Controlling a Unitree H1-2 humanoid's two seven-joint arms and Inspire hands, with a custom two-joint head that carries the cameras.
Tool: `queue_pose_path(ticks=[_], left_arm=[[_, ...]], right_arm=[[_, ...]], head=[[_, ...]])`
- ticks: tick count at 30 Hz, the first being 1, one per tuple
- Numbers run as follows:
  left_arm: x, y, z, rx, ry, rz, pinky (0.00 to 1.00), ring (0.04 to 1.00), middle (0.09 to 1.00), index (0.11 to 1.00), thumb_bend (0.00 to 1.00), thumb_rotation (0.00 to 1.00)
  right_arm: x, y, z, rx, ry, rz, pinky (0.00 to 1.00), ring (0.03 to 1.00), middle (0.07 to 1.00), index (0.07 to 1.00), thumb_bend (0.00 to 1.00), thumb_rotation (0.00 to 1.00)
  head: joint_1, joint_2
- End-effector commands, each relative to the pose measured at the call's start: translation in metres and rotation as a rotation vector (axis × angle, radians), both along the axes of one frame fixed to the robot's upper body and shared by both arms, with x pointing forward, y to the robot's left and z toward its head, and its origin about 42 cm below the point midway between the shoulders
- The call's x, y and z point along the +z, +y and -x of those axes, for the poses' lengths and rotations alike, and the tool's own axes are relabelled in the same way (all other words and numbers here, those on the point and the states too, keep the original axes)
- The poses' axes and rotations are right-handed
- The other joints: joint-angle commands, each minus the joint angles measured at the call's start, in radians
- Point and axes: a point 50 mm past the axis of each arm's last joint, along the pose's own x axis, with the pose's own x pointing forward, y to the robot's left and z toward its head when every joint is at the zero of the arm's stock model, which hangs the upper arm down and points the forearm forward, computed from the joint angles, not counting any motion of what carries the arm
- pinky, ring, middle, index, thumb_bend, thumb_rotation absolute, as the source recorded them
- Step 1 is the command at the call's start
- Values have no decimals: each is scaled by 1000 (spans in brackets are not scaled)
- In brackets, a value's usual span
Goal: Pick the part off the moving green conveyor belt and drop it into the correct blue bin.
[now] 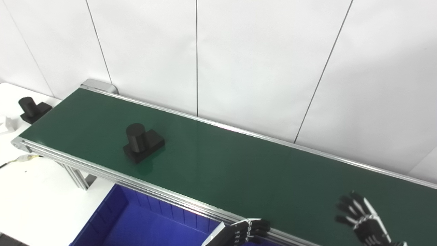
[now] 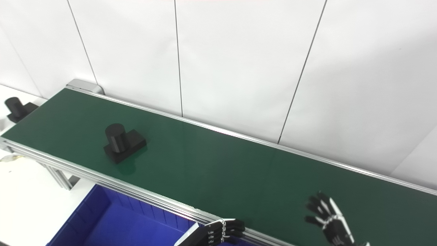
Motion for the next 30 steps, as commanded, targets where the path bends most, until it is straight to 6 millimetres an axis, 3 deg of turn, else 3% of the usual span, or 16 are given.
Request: queue_pose_path(ticks=[1, 11, 17, 25, 30], left_arm=[[10, -4, -9, 5, -58, 18, 755, 802, 820, 808, 1000, 365], [10, -1, -9, 3, -57, 19, 757, 800, 813, 803, 1000, 369], [9, 1, -9, 0, -61, 23, 758, 802, 814, 803, 1000, 366], [10, 3, -10, -4, -69, 21, 758, 802, 814, 805, 1000, 373], [9, 6, -10, -6, -69, 22, 759, 803, 816, 805, 1000, 370]], right_arm=[[14, -3, -10, -4, -50, -8, 716, 822, 859, 913, 697, 907], [23, -7, -43, -44, -76, 55, 704, 813, 850, 906, 768, 915], [32, -9, -61, -63, -96, 94, 703, 806, 843, 897, 743, 886], [44, -13, -76, -96, -108, 123, 676, 802, 843, 895, 606, 770], [51, -14, -88, -80, -112, 129, 718, 819, 851, 893, 585, 726]], head=[[0, 2], [-15, 6], [-21, 10], [-24, 14], [-38, 15]])
